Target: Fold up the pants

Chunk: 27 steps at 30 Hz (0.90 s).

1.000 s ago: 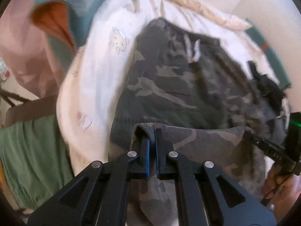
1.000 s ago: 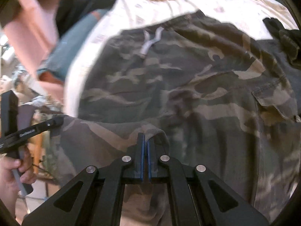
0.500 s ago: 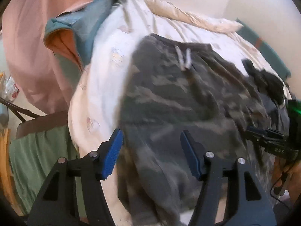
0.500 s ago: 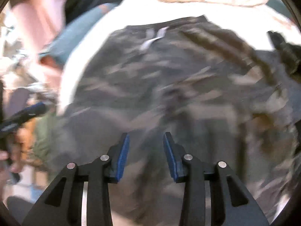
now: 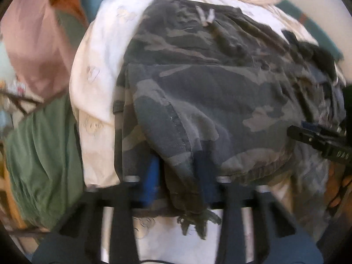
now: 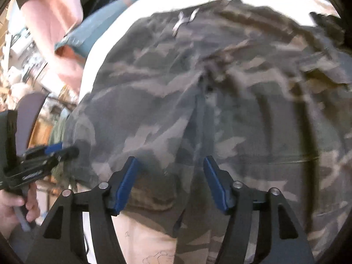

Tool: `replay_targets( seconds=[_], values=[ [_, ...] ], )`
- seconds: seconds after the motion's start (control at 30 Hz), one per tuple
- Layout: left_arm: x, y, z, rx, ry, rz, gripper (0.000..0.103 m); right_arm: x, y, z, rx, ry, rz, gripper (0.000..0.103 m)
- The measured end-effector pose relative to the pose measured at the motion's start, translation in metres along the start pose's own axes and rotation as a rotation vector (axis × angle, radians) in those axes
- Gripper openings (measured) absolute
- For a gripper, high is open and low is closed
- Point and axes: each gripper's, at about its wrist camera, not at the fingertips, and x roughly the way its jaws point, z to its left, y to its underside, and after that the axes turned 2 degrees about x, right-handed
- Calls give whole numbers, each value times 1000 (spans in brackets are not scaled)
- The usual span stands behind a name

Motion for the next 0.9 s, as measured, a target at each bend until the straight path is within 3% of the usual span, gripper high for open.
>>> replay_targets(
  seconds=[0.03, 0.1, 0.13, 0.2, 0.33, 0.4, 0.47, 0.5, 0.57, 0.6, 0.67, 0.7, 0.73, 0.77, 0.8, 0.9],
  values=[
    [4, 1, -2, 26, -2, 9, 4, 2, 1, 2, -6, -28, 20, 27],
    [3, 1, 2, 40, 36, 0, 2, -7, 3, 11, -32, -40, 10, 16],
    [0, 0, 7, 28, 46, -2, 2, -13, 4, 16, -44, -62, 1, 5],
    [-8, -3, 22, -36, 85, -15, 2, -25, 4, 20, -22, -113, -3, 5],
    [-27, -11, 57, -144, 142, -42, 2, -29, 9, 0, 206, -276, 43, 4],
    [-18, -11, 61, -153, 165, 17, 2, -15, 17, -5, 220, -188, 82, 4],
    [-5, -5, 60, -144, 135, 71, 6, 8, 26, -3, 130, 31, 161, 4],
    [2, -2, 58, -138, 107, 92, 6, 18, 30, -5, 104, 83, 196, 4],
    [6, 3, 56, -142, 99, 128, 7, 13, 31, -4, 95, 85, 170, 5],
    [3, 3, 55, -137, 93, 126, 7, 4, 30, 0, 80, 92, 139, 10],
    [-11, 0, 51, -114, 68, 84, 30, -20, 29, 17, 10, 112, 34, 10],
    [-20, -1, 50, -119, 59, 48, 33, -30, 28, 26, -21, 102, -14, 10],
    [-29, -3, 49, -126, 79, -15, 29, -36, 26, 34, -43, 95, -53, 10],
    [-34, -5, 48, -123, 99, -58, 19, -33, 22, 41, -52, 85, -56, 10],
    [-36, -8, 42, -114, 82, -82, 15, -23, 18, 45, -44, 59, -22, 10],
    [-13, -7, 34, -119, 65, -8, 15, 23, 15, 46, -24, 81, 76, 10]
  ],
)
